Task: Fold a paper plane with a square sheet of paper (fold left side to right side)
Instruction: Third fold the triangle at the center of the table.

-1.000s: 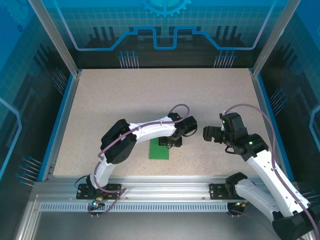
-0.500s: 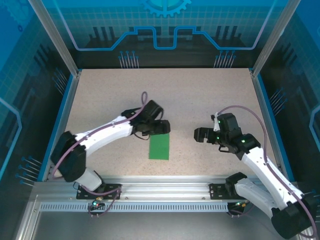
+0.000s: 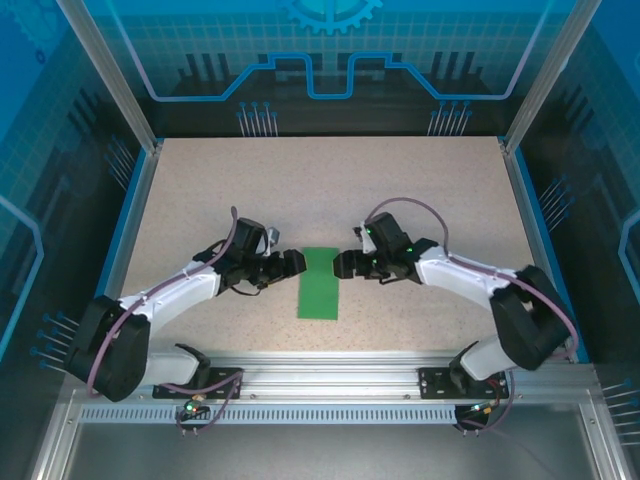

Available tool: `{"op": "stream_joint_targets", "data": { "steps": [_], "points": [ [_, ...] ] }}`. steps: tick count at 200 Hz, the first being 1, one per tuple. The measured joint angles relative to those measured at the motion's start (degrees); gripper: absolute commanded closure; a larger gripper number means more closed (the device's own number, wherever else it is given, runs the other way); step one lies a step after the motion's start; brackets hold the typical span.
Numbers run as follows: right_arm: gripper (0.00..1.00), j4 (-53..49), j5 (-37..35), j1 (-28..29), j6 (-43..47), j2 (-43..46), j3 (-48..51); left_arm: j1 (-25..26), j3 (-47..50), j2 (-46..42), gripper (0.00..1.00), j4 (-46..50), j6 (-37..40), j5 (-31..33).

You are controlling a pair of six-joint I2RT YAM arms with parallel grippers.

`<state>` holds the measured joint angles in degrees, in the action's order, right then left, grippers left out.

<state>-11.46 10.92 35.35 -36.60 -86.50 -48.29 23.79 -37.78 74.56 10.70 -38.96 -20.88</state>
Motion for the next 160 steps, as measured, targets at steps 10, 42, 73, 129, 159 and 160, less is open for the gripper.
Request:
{"op": "stream_joint_targets", "data": {
  "steps": [10, 42, 73, 129, 159, 160],
  "points": [
    [0.33, 1.3, 0.7, 0.3, -0.5, -3.0, -1.7, -0.1, 0.8, 0.2, 0.19, -1.4, -0.1, -1.6],
    [0.41, 4.1, 1.6, 0.7, -0.5, -10.5, -6.7, -0.1, 2.0, 1.6, 0.19, -4.2, -0.1, -4.7],
    [0.43, 4.7, 1.6, 0.7, -0.3, -16.0, -10.8, -0.1, 2.0, 3.8, 0.19, -5.1, -0.1, -5.8],
    [0.44, 3.4, 0.9, 0.7, 1.1, -19.6, -14.3, -0.1, 2.1, 5.8, 0.20, -5.2, -0.1, -7.1],
    [0.44, 2.6, 0.1, 0.7, 1.7, -20.0, -14.5, -0.1, 2.1, 8.2, 0.20, -5.6, -0.1, -8.3],
    [0.44, 2.5, 0.1, 0.7, 1.7, -20.1, -14.5, -0.1, 2.1, 8.3, 0.20, -5.7, -0.1, -8.3]
  ]
}}
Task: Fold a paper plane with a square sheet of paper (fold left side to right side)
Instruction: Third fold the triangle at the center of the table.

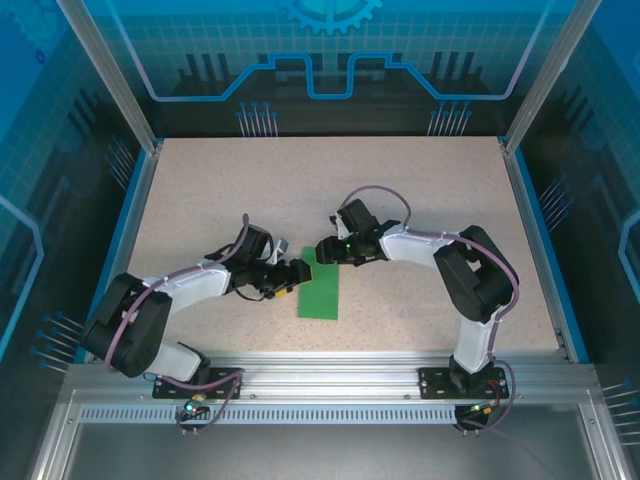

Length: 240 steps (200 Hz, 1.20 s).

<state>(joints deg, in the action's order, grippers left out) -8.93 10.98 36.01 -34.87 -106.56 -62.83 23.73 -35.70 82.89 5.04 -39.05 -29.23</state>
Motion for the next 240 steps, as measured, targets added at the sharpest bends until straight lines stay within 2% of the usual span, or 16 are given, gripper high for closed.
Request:
{"op": "stream_joint_targets", "data": {
  "steps": [134, 196, 240],
  "points": [
    [0.45, -0.6, 0.0, 0.0, 0.6, -1.8, -0.3, 0.5, 0.0, 5.7, 0.27, -3.2, -1.6, -3.2],
    [0.45, -0.6, 0.0, 0.0, 0.9, -1.8, -0.3, 1.6, -0.1, 6.4, 0.41, -3.4, -2.2, -3.7],
    [0.42, -0.6, -0.5, 0.0, 2.2, -1.7, -0.3, 1.8, -0.2, 6.3, 0.67, -2.6, -3.8, -3.6]
  ]
}}
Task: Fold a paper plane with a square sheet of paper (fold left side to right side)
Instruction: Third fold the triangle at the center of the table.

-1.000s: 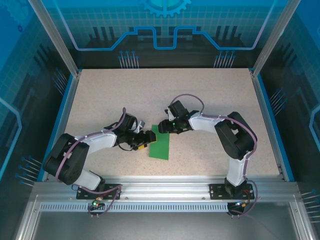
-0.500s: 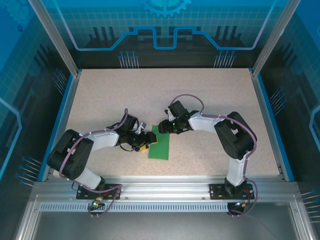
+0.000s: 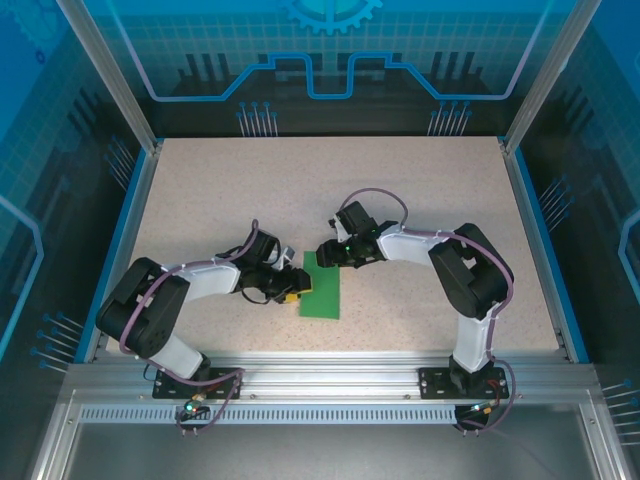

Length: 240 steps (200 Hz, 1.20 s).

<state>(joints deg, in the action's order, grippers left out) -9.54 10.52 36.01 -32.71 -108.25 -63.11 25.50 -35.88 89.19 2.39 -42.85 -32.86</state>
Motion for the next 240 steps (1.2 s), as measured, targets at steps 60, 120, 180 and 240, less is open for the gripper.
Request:
{"op": "stream_joint_targets", "data": {
  "steps": [60, 120, 180, 240],
  "points": [
    [0.32, 1.1, -4.2, 0.1, 4.9, 9.2, 4.8, 2.6, -0.1, -1.6, 0.89, 0.5, -3.6, 0.1],
    [0.25, 4.7, -8.2, 5.6, 10.7, 25.3, 19.2, 3.9, -1.5, -1.6, 0.96, 1.4, -6.7, 0.7],
    [0.15, 5.4, -12.6, 20.2, 17.6, 32.9, 26.2, 3.9, -3.1, -1.6, 0.97, 3.4, -8.3, 0.7],
    [0.07, 5.7, -19.3, 28.1, 21.2, 27.0, 25.1, 3.9, -3.3, -1.6, 0.98, 3.9, -8.3, 0.6]
  ]
}}
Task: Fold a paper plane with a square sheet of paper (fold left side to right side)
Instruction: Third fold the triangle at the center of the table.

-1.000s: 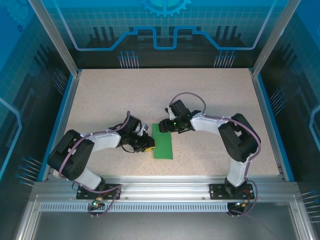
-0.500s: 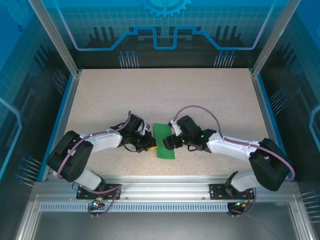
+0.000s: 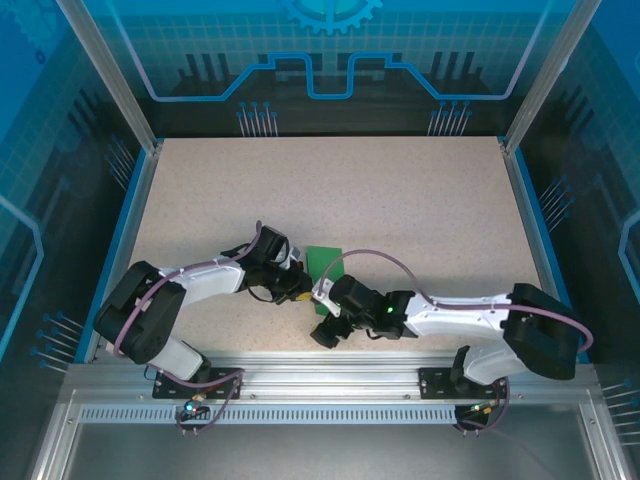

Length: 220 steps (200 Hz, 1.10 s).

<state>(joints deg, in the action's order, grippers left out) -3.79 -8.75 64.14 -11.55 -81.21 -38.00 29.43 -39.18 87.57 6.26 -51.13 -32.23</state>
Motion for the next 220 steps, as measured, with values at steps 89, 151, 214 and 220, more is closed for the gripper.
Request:
{"op": "stream_joint_targets", "data": {
  "steps": [89, 151, 214, 220],
  "points": [
    [0.46, 0.0, -4.9, 0.7, 2.3, -7.0, -4.9, 0.0, -0.3, 0.0, 0.97, 1.0, 0.0, 0.0],
    [0.91, 0.0, -5.3, 0.7, 1.4, -6.9, -4.9, 0.0, -0.6, 0.2, 0.90, 1.5, 0.4, 0.0],
    [1.00, -0.1, -1.0, -0.8, -0.4, -6.9, -4.9, -2.3, -0.8, -2.2, 0.50, 6.5, 5.2, -0.6],
    [1.00, -0.1, -0.2, -1.1, -0.6, -6.9, -4.8, -2.9, -0.8, -2.9, 0.49, 7.2, 5.7, -0.6]
  ]
}}
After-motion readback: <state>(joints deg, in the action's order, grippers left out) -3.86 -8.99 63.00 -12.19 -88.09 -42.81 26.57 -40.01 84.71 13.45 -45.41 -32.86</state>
